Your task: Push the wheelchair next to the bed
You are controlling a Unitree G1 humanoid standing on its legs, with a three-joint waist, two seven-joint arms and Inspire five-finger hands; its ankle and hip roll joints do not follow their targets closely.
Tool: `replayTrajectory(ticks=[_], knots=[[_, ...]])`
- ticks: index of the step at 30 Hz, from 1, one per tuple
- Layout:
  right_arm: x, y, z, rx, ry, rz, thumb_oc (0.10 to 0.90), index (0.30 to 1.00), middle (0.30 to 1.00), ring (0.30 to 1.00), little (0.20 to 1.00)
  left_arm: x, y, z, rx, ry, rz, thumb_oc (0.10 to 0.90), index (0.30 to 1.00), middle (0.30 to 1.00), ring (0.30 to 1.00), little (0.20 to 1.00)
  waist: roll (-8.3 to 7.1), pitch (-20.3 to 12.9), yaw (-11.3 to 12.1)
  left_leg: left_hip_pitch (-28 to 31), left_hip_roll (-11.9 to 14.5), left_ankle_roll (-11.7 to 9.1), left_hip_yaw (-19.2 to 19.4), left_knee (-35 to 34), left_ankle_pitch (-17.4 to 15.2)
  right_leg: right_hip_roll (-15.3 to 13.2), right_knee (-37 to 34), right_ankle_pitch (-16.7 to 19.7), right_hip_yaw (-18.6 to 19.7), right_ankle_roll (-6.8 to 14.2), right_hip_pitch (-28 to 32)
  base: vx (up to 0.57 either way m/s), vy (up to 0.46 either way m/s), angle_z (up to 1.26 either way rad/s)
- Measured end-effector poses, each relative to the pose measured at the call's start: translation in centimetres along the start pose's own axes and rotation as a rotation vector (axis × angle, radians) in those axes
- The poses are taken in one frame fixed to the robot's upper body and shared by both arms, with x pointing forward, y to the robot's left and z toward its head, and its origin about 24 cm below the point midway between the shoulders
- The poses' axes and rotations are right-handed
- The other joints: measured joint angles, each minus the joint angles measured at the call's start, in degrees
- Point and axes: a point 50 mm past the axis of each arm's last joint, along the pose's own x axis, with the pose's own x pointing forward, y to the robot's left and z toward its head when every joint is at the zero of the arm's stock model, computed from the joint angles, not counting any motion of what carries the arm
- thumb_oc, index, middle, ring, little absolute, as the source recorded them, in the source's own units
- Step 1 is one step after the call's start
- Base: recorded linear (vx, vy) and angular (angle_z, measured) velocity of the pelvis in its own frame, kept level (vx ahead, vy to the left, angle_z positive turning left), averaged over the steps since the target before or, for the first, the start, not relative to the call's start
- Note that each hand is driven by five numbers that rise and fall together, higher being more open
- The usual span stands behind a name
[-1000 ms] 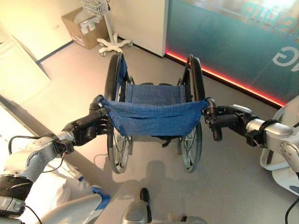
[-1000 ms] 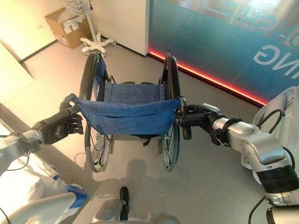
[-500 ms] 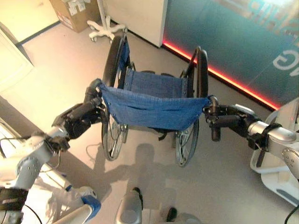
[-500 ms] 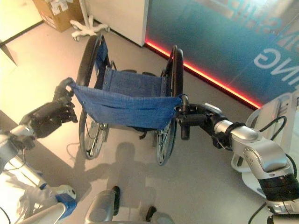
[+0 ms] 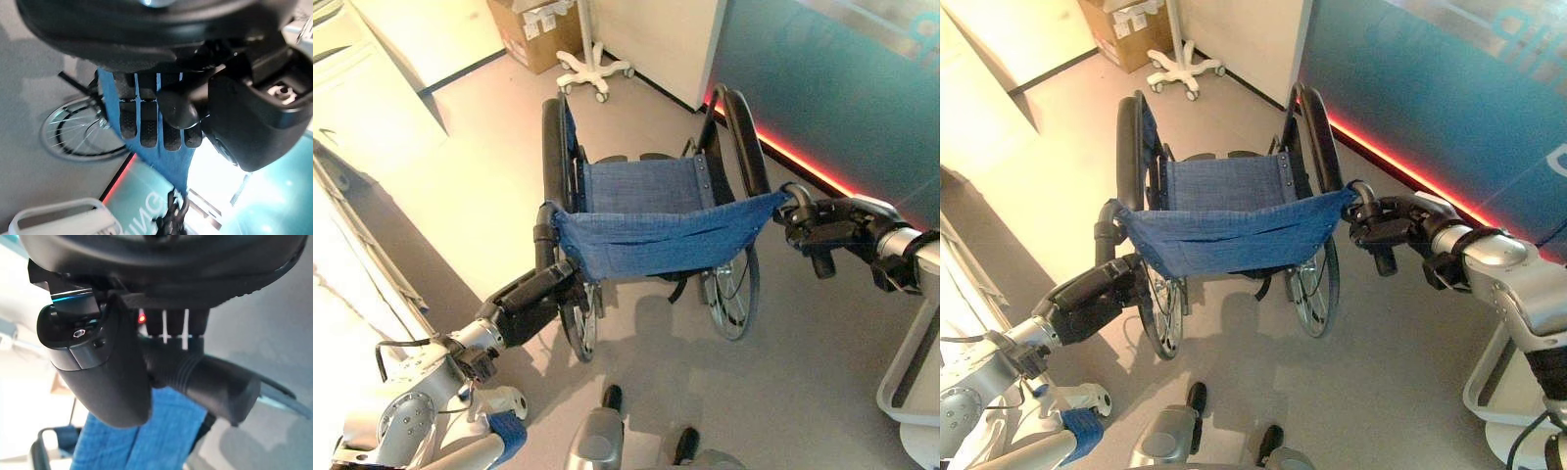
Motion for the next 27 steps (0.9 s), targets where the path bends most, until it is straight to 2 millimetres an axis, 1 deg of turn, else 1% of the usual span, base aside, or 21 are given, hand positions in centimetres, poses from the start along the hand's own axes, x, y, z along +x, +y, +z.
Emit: replayTrajectory(ticks=[4,5,6,7,8,9,10,11,12,13,15,16,19,21,23,24,25,26,27], knots=[[0.8,-0.6,-0.2,-0.025,0.043,-0.044,0.4,0.3,0.3,0.3,0.3,0.5,-1.0,-0.8,0.001,0.04,-0.058,0.4,0.3,0.3,0.3,0.3,0.04,0.0,0.7,1.6,-0.2,0.0,0.0,-0.2,0.0,0.0,0.5,0.0,0.0,0.0,1.8,0.07,-0.071,0.22],[0.9,-0.9,-0.4,-0.026,0.053,-0.055,0.4,0.3,0.3,0.3,0.3,0.7,-1.4,-1.0,-0.001,0.053,-0.076,0.4,0.3,0.3,0.3,0.3,0.04,0.0,1.5,2.2,-0.2,0.0,0.0,-0.4,0.0,0.0,0.9,0.0,0.1,0.0,2.0,0.07,-0.093,-0.01],[1.1,-0.8,-0.4,-0.043,0.054,-0.071,0.4,0.3,0.3,0.3,0.3,0.8,-1.6,-1.3,-0.009,0.065,-0.089,0.4,0.3,0.3,0.3,0.3,0.19,0.0,1.8,2.7,-0.1,0.2,-0.1,-0.5,0.1,0.0,1.9,-0.1,0.1,0.0,2.1,0.06,-0.084,0.0],[1.2,-0.8,-0.4,-0.062,0.057,-0.08,0.4,0.3,0.3,0.3,0.3,0.9,-1.7,-1.5,-0.017,0.07,-0.094,0.4,0.3,0.3,0.3,0.3,0.55,0.1,1.8,3.3,0.0,0.7,-0.2,-0.7,0.4,0.0,3.5,-0.3,0.1,0.1,1.9,0.06,-0.1,0.02],[1.5,-0.9,-0.2,-0.08,0.071,-0.091,0.4,0.3,0.3,0.3,0.3,1.2,-2.0,-2.1,-0.04,0.084,-0.101,0.4,0.3,0.3,0.3,0.3,2.32,0.7,1.4,4.8,1.2,1.7,-0.4,-0.9,1.0,-0.1,10.3,-2.6,0.3,-0.4,-0.8,0.03,-0.069,-0.02],[1.5,-0.9,-0.1,-0.098,0.078,-0.097,0.4,0.3,0.3,0.3,0.3,1.2,-2.1,-2.4,-0.047,0.094,-0.104,0.4,0.3,0.3,0.3,0.3,2.87,0.7,1.6,5.1,1.6,1.8,-0.8,-0.9,0.9,-0.1,12.0,-3.5,0.4,-1.5,-2.3,0.06,-0.11,-0.12],[1.6,-0.9,0.6,-0.12,0.063,-0.095,0.4,0.3,0.3,0.3,0.3,1.2,-2.0,-2.4,-0.046,0.095,-0.099,0.4,0.3,0.3,0.3,0.3,2.78,0.7,1.9,5.1,1.3,2.0,-0.9,-0.9,0.7,0.4,4.3,-3.0,0.9,-2.3,-3.1,0.05,-0.089,-0.12],[1.7,-0.8,1.1,-0.128,0.05,-0.089,0.4,0.3,0.3,0.3,0.3,1.1,-1.8,-2.2,-0.039,0.094,-0.091,0.4,0.3,0.3,0.3,0.3,1.99,0.7,2.1,4.7,0.2,1.9,-0.8,-0.7,0.6,0.2,0.3,2.2,1.1,-1.7,-3.5,0.05,-0.096,0.17],[1.7,-0.7,1.2,-0.136,0.052,-0.087,0.4,0.3,0.3,0.3,0.3,1.4,-1.7,-2.4,-0.042,0.096,-0.084,0.4,0.3,0.3,0.3,0.3,2.35,0.6,1.0,4.7,0.0,1.6,-1.5,-0.4,0.5,0.1,-0.3,2.7,1.1,-1.1,-2.2,0.05,-0.081,0.31],[1.9,-0.6,1.4,-0.171,0.06,-0.089,0.4,0.3,0.3,0.3,0.3,1.5,-1.6,-2.6,-0.041,0.099,-0.061,0.4,0.3,0.3,0.3,0.3,2.5,0.5,1.6,5.1,0.2,1.2,-1.7,-0.1,0.7,0.4,-1.2,2.6,0.4,-1.2,-1.2,0.06,-0.111,0.37],[2.0,-0.5,1.7,-0.19,0.063,-0.086,0.4,0.3,0.3,0.3,0.3,1.5,-1.6,-2.6,-0.049,0.09,-0.053,0.4,0.3,0.3,0.3,0.3,2.47,0.6,2.0,4.5,0.9,0.2,-1.7,1.1,0.6,1.3,-1.8,2.6,0.3,-1.7,-0.5,0.06,-0.113,0.14],[2.4,-0.4,2.1,-0.203,0.068,-0.082,0.4,0.3,0.3,0.3,0.3,1.6,-1.5,-2.7,-0.057,0.082,-0.046,0.4,0.3,0.3,0.3,0.3,2.46,0.6,2.2,4.0,1.2,0.1,-1.7,2.5,0.6,1.8,-1.8,2.6,0.4,-1.9,-0.2,0.07,-0.114,0.12],[3.1,-0.2,2.2,-0.228,0.091,-0.081,0.4,0.3,0.3,0.3,0.3,1.8,-1.6,-3.1,-0.07,0.085,-0.035,0.4,0.3,0.3,0.3,0.3,2.25,0.7,3.1,2.3,1.5,-0.4,-1.7,7.6,1.0,2.1,-1.8,2.7,0.3,-2.0,0.8,0.06,-0.108,0.03],[3.8,0.3,2.4,-0.223,0.095,-0.076,0.4,0.3,0.3,0.3,0.3,1.8,-1.6,-3.3,-0.058,0.096,-0.028,0.4,0.3,0.3,0.3,0.3,1.84,0.9,3.2,1.0,1.4,-1.3,-1.7,11.6,1.5,2.2,-1.6,2.7,0.2,-2.0,1.6,0.08,-0.123,-0.03],[4.0,0.5,2.4,-0.234,0.098,-0.083,0.4,0.3,0.3,0.3,0.3,1.8,-1.6,-3.3,-0.059,0.1,-0.027,0.4,0.3,0.3,0.3,0.3,1.65,1.0,3.5,-0.2,1.4,-1.9,-1.9,14.6,1.9,2.3,-1.6,2.7,0.3,-2.1,1.9,0.07,-0.066,-0.02],[4.1,0.6,2.3,-0.232,0.101,-0.082,0.4,0.3,0.3,0.3,0.3,1.8,-1.6,-3.4,-0.06,0.1,-0.027,0.4,0.3,0.3,0.3,0.3,1.49,1.1,4.1,-1.6,1.3,-2.6,-2.1,17.5,2.4,2.3,-1.5,2.7,0.3,-2.2,2.1,0.14,-0.086,-0.17],[4.2,0.6,2.3,-0.233,0.103,-0.082,0.4,0.3,0.3,0.3,0.3,1.9,-1.6,-3.4,-0.062,0.1,-0.027,0.4,0.3,0.3,0.3,0.3,1.1,1.3,4.9,-2.4,1.0,-4.0,-3.0,19.6,3.4,2.1,-1.4,2.6,0.3,-2.3,2.1,0.14,-0.074,-0.17],[4.2,0.6,2.3,-0.235,0.105,-0.08,0.4,0.3,0.3,0.3,0.3,1.9,-1.7,-3.4,-0.063,0.101,-0.028,0.4,0.3,0.3,0.3,0.3,1.04,1.3,5.1,-3.1,0.7,-5.0,-3.5,20.8,4.0,2.2,-1.2,2.5,0.3,-2.5,2.2,0.17,-0.071,-0.14],[4.4,0.8,2.2,-0.245,0.109,-0.08,0.4,0.3,0.3,0.3,0.3,1.9,-1.6,-3.5,-0.067,0.106,-0.024,0.4,0.3,0.3,0.3,0.3,0.88,1.4,5.2,-3.7,0.5,-5.4,-3.8,23.1,4.8,2.0,-0.3,2.2,0.2,-3.1,2.3,0.13,-0.037,-0.05]])
